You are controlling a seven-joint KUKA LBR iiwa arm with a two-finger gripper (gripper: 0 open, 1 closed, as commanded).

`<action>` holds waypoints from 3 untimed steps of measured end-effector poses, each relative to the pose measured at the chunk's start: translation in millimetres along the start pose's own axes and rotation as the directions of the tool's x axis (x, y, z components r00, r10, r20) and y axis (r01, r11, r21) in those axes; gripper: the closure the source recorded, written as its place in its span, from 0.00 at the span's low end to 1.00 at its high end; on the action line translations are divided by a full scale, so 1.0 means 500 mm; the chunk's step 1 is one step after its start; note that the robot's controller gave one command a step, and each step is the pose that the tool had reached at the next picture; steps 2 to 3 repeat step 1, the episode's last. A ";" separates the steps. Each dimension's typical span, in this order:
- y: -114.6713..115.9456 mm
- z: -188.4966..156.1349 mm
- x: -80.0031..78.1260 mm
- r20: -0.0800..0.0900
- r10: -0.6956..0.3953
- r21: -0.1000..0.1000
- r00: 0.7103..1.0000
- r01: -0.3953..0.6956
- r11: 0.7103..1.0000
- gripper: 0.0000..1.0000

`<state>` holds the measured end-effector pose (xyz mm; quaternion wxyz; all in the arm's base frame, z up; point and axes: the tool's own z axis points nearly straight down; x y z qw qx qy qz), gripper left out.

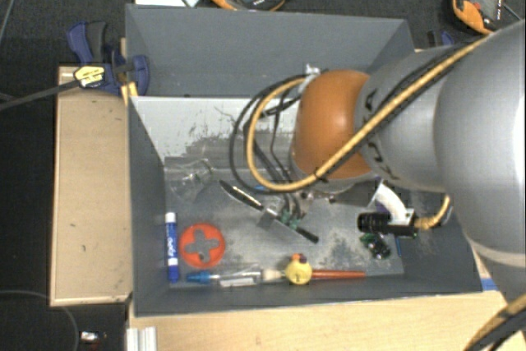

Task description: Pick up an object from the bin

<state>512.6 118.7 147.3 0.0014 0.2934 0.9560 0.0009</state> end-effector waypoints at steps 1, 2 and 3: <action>0.001 -0.054 -0.001 0.002 -0.003 -0.002 1.000 0.003 1.000 1.00; 0.001 -0.054 -0.001 0.002 -0.003 -0.002 1.000 0.003 1.000 1.00; 0.001 -0.054 -0.001 0.002 -0.003 -0.002 1.000 0.003 1.000 1.00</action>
Offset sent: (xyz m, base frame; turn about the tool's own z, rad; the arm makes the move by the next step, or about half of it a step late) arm 0.0008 0.0000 0.0347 -0.0018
